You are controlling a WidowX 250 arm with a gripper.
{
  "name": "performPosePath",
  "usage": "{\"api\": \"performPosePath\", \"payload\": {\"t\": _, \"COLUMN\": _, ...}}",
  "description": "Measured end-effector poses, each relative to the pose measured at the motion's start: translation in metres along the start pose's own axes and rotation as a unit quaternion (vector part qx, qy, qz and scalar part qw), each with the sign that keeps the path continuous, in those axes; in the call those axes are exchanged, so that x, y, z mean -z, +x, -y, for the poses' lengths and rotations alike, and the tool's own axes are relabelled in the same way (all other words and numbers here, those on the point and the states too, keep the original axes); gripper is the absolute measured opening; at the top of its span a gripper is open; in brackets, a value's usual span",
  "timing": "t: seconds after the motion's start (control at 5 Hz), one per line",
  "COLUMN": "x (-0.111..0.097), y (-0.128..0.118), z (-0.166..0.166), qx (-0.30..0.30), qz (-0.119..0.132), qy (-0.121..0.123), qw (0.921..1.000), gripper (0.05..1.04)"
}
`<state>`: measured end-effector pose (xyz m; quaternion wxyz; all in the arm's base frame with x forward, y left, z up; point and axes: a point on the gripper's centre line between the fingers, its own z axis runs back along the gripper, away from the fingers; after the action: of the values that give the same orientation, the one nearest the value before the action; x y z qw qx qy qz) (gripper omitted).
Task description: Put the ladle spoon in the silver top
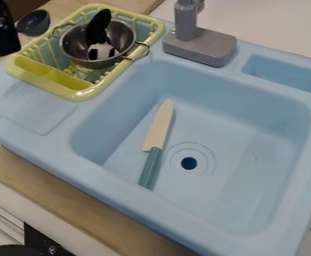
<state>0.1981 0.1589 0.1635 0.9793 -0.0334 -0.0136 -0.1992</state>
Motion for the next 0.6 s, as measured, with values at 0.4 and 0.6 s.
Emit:
{"api": "performPosePath", "payload": {"t": 0.4, "x": 0.013, "y": 0.034, "z": -0.011, "qx": -0.118, "qz": 0.012, "qy": -0.044, "qw": 0.9919, "gripper": 0.309}}
{"api": "performPosePath", "payload": {"t": 0.6, "x": 0.016, "y": 0.052, "z": -0.008, "qx": -0.122, "qz": 0.031, "qy": -0.054, "qw": 0.9906, "gripper": 0.309}}
